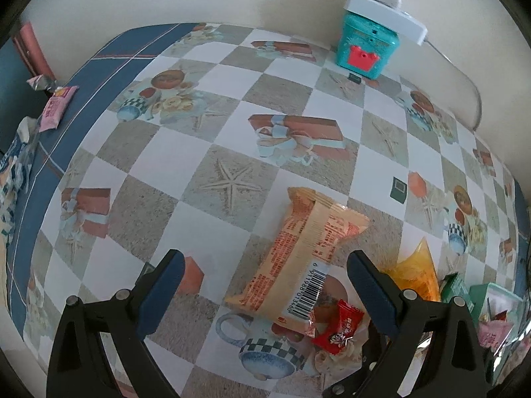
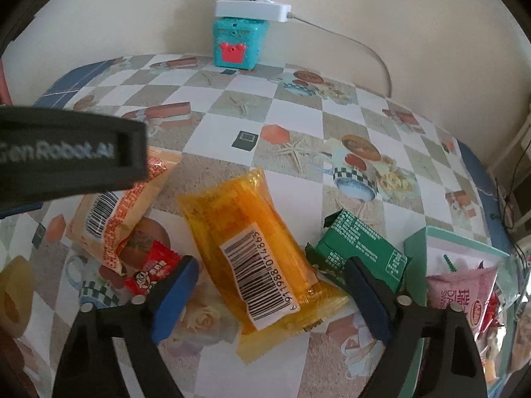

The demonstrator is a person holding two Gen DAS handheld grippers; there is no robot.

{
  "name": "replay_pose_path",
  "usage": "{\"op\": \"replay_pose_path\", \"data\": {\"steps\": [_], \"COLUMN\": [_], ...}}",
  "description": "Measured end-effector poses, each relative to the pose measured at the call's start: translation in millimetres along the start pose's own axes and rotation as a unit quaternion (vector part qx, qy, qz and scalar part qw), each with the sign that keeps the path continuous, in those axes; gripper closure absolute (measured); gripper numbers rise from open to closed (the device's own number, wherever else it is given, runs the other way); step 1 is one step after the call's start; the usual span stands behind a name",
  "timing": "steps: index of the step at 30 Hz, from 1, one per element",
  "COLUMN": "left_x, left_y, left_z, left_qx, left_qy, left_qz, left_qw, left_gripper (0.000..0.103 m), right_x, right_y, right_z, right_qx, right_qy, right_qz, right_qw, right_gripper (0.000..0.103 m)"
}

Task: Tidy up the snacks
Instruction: 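Grasp the orange bread pack with the left tool while the right tool grasps the yellow cake pack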

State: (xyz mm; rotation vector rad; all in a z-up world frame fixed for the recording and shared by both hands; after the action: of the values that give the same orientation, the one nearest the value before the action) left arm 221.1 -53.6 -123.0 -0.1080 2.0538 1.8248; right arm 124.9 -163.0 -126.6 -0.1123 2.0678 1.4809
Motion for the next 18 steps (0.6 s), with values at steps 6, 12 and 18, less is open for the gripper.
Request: {"op": "replay_pose_path", "data": {"steps": [6,12,18], "left_x": [5,6,5], "left_y": [-4,-2,6], "left_z": [-6,-10,-6], "left_qx": [0.004,0.013,0.022], "left_qy": [-0.011,-0.018,-0.009], "left_qz": [0.008,0.01,0.014], "left_qw": [0.9999,0.9997,0.9996], "left_gripper": [0.036,0.066,0.068], "right_x": [-3,-2,-2], "right_y": [3,3,6], "right_z": [0,-2,-3], "right_qx": [0.007,-0.006,-0.028], "right_qy": [0.008,-0.003,-0.02], "right_qz": [-0.01,-0.007,-0.003], "right_qw": [1.0,1.0,0.999], "right_gripper": [0.039,0.047,0.049]}}
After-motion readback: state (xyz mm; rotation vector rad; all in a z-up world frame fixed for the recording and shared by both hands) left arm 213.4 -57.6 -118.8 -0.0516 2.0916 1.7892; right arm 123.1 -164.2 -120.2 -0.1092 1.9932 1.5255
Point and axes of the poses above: each gripper's, at about its wrist camera, not at the fingertips, and y roughly against the way its jaws point, z to its left, x to its underside, the point moved 8 cm from there along -y, roughly the way its jaws point, and after that the axes turned 3 degrees about y, right-handed, at the moved point
